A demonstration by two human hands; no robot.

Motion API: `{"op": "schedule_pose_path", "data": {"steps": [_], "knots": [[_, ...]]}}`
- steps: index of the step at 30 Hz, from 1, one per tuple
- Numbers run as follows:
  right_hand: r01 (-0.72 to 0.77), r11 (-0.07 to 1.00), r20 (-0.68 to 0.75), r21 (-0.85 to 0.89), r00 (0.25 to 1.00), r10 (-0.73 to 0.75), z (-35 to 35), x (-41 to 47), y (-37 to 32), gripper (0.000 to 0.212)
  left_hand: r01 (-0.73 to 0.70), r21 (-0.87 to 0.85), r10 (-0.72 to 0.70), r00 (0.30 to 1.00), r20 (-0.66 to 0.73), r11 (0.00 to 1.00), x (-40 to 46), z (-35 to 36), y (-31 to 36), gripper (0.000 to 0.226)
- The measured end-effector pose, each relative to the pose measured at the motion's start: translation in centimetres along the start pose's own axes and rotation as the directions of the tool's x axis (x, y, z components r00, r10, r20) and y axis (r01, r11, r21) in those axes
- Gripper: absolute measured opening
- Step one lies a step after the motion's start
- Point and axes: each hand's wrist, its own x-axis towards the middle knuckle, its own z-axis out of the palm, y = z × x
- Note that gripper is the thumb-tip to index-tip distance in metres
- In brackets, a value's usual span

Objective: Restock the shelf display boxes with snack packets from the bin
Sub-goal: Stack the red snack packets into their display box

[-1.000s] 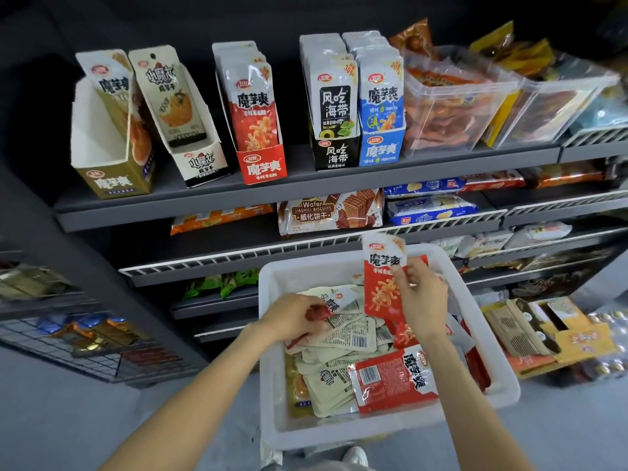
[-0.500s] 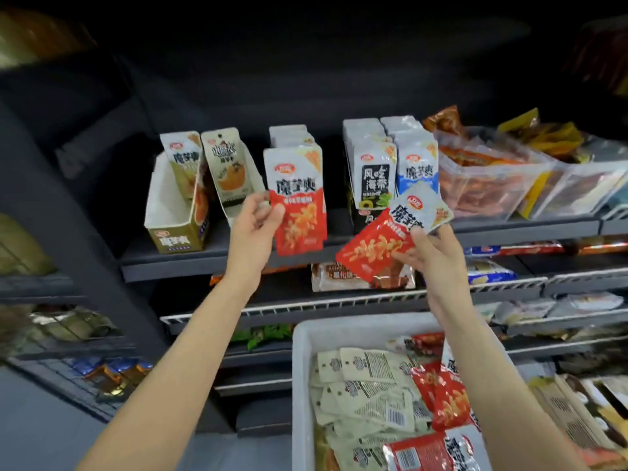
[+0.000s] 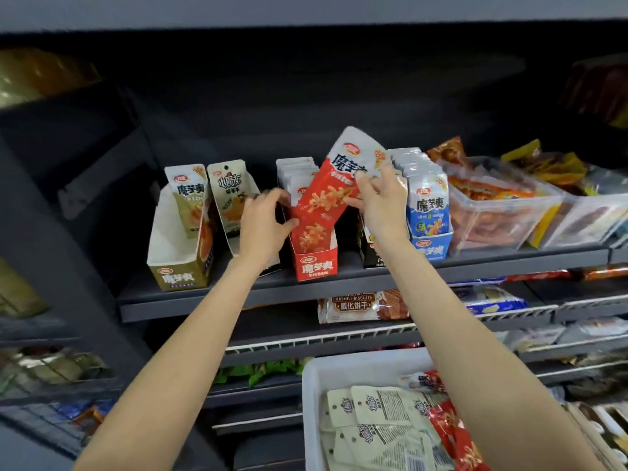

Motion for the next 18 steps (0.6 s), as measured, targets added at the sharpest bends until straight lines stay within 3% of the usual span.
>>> {"op": "schedule_pose_path", "data": {"steps": [2, 5, 9, 11, 13, 16, 18], "knots": [[0.051, 0.977, 0.045, -0.206, 0.998, -0.042, 0.7, 0.9, 0.8, 0.026, -0.041, 0.163, 0.037, 0.999, 0.027, 0.986, 0.7, -0.3, -0.1, 0.034], [0.136, 0.878, 0.086, -0.46, 0.99, -0.108, 1.5, 1.6, 2.0, 0.022, -0.025, 0.22, 0.008, 0.997, 0.08, 0.975, 1.1, -0.6, -0.6, 0.035], [0.265, 0.622, 0.147, -0.737, 0.961, -0.236, 2.4, 1.1, 3.7, 0.015, -0.018, 0.218, -0.01, 0.992, 0.129, 0.976, -0.2, -0.7, -0.4, 0.05], [0.267, 0.588, 0.148, -0.763, 0.959, -0.243, 2.8, 0.5, 4.4, 0.024, -0.028, 0.231, 0.0, 0.993, 0.121, 0.972, -1.0, -0.7, -0.2, 0.057], [0.284, 0.634, 0.124, -0.72, 0.95, -0.286, 2.7, -0.2, 4.8, 0.034, -0.034, 0.218, 0.018, 0.997, 0.074, 0.975, -1.9, -0.6, 0.0, 0.057], [0.36, 0.669, 0.082, -0.651, 0.909, -0.409, 1.4, -2.1, 4.5, 0.038, -0.119, 0.1, 0.129, 0.987, -0.095, 0.988, -3.8, -0.6, 0.9, 0.044], [0.385, 0.657, 0.073, -0.648, 0.89, -0.45, -0.3, -4.3, 4.0, 0.033, -0.23, -0.017, 0.219, 0.945, -0.244, 0.973, -5.6, -0.6, 1.9, 0.032]]}}
